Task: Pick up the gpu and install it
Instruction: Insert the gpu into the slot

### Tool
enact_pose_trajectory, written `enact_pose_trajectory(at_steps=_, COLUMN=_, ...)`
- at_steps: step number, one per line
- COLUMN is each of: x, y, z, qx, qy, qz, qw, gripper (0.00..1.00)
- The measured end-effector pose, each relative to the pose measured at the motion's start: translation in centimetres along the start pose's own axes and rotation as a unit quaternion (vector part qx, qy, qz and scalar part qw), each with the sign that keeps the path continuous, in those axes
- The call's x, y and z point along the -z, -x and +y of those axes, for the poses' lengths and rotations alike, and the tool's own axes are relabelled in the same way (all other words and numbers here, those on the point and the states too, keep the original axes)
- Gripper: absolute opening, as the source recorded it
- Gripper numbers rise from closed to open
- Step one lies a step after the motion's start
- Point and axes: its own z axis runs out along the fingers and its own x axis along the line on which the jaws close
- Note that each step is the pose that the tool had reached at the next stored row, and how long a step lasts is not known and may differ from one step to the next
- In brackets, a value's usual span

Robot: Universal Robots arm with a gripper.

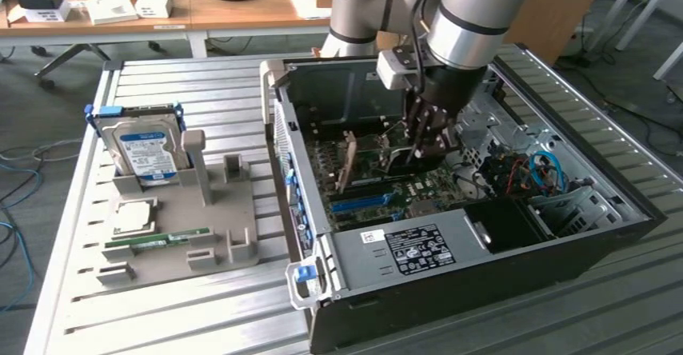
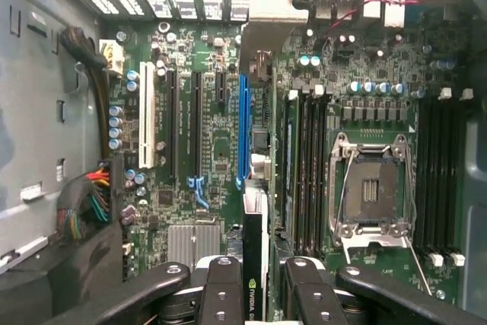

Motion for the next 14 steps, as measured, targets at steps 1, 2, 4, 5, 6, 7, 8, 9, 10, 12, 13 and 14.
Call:
enact_pose_trajectory(at_steps=1, x=-0.02, y=0.00, z=0.18, qx=0.000, qy=-0.0001, qz=0.0001, qw=1.0000, gripper=0.26)
enact_pose_trajectory(at_steps=2, x=-0.03, y=-0.01, z=0.37, qx=0.000, qy=-0.0001, qz=0.0001, qw=1.0000, gripper=0.26)
enact_pose_trajectory(at_steps=4, x=-0.06, y=-0.01, z=0.71, qx=0.000, qy=-0.0001, qz=0.0001, qw=1.0000, gripper=0.26)
enact_pose_trajectory(at_steps=5, x=-0.07, y=-0.01, z=0.84, qx=0.000, qy=-0.0001, qz=0.0001, qw=1.0000, gripper=0.26)
enact_pose_trajectory(at_steps=6, x=-0.08, y=-0.01, z=0.90, qx=0.000, qy=-0.0001, qz=0.0001, qw=1.0000, gripper=0.26)
enact_pose_trajectory(at_steps=7, x=-0.09, y=-0.01, z=0.95, qx=0.000, qy=-0.0001, qz=0.0001, qw=1.0000, gripper=0.26)
enact_pose_trajectory(at_steps=8, x=-0.09, y=-0.01, z=0.95, qx=0.000, qy=-0.0001, qz=0.0002, qw=1.0000, gripper=0.26)
enact_pose_trajectory(at_steps=9, x=-0.10, y=-0.01, z=0.96, qx=0.000, qy=0.0000, qz=0.0002, qw=1.0000, gripper=0.26)
enact_pose_trajectory(at_steps=10, x=-0.15, y=-0.01, z=0.97, qx=0.000, qy=-0.0001, qz=0.0001, qw=1.0000, gripper=0.26)
enact_pose_trajectory(at_steps=12, x=-0.35, y=-0.02, z=0.98, qx=0.000, qy=-0.0001, qz=0.0001, qw=1.0000, gripper=0.26)
enact_pose_trajectory(at_steps=13, x=-0.48, y=-0.03, z=0.98, qx=0.000, qy=-0.0001, qz=0.0002, qw=1.0000, gripper=0.26)
enact_pose_trajectory(at_steps=14, x=-0.61, y=-0.04, z=0.98, qx=0.000, qy=-0.0001, qz=0.0001, qw=1.0000, gripper=0.26)
